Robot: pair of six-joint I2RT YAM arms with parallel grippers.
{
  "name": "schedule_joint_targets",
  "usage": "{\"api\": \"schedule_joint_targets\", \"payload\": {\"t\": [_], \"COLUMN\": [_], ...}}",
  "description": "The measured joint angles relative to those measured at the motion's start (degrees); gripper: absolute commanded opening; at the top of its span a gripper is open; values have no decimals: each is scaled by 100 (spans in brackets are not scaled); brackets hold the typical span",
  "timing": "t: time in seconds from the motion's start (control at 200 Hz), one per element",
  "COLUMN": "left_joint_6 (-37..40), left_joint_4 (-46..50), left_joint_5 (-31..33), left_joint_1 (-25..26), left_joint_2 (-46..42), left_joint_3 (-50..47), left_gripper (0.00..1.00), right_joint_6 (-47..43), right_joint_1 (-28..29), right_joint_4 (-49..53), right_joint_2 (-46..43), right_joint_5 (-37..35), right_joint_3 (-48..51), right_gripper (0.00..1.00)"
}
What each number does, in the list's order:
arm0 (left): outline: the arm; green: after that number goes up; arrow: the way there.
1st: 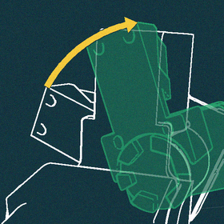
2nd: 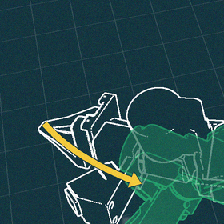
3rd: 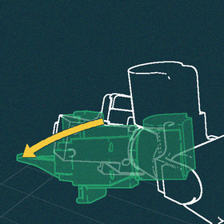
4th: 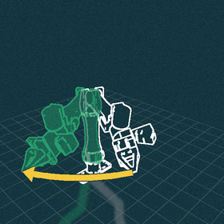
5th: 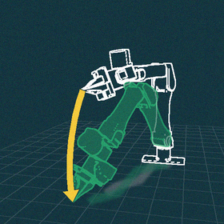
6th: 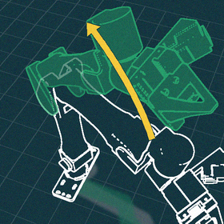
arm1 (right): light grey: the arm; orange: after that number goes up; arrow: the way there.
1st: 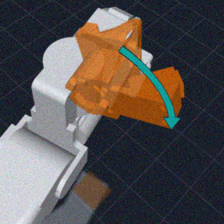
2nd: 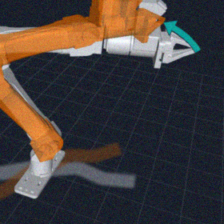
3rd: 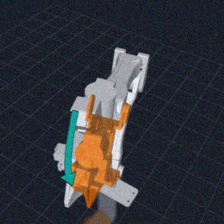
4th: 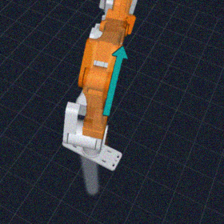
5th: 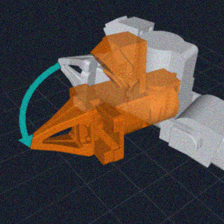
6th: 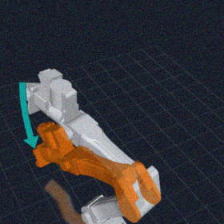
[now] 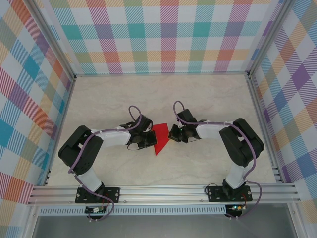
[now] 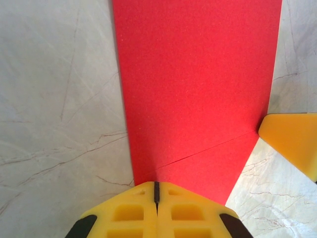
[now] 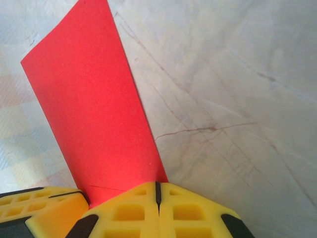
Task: Fold a paper plane with a square sheet of paper (pick it up from the middle)
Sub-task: Fold the triangle a second time at the center of the table.
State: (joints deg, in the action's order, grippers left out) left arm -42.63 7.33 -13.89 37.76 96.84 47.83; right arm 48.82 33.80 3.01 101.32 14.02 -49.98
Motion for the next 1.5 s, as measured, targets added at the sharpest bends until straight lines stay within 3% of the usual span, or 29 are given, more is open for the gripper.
{"api": "schedule_joint_targets", "payload": {"t": [0.19, 0.395, 0.745, 1.12, 1.29, 1.5], "left_joint_6": [0, -2, -4, 24, 142, 170], "left_joint_4": [0, 0, 2, 219, 483, 479], "left_joint_5": [4, 4, 11, 94, 46, -63], "left_joint_1": [0, 0, 0, 4, 4, 157], "left_joint_2": [-2, -4, -7, -136, -522, -940], "left_joint_3": [0, 0, 0, 0, 63, 109], "left_gripper": [0, 0, 0, 0, 9, 13], "right_joint_6": [-70, -149, 26, 92, 144, 175], "right_joint_1": [-153, -35, 236, 232, 232, 232], "right_joint_4": [101, -212, -597, -680, -660, -634], "right_joint_2": [-319, -590, 46, 291, 291, 291], "right_joint_5": [-330, 175, 1012, 1113, 1071, 1049], "right_joint_3": [15, 103, 151, 155, 155, 142], "right_gripper": [4, 4, 4, 3, 3, 3]}}
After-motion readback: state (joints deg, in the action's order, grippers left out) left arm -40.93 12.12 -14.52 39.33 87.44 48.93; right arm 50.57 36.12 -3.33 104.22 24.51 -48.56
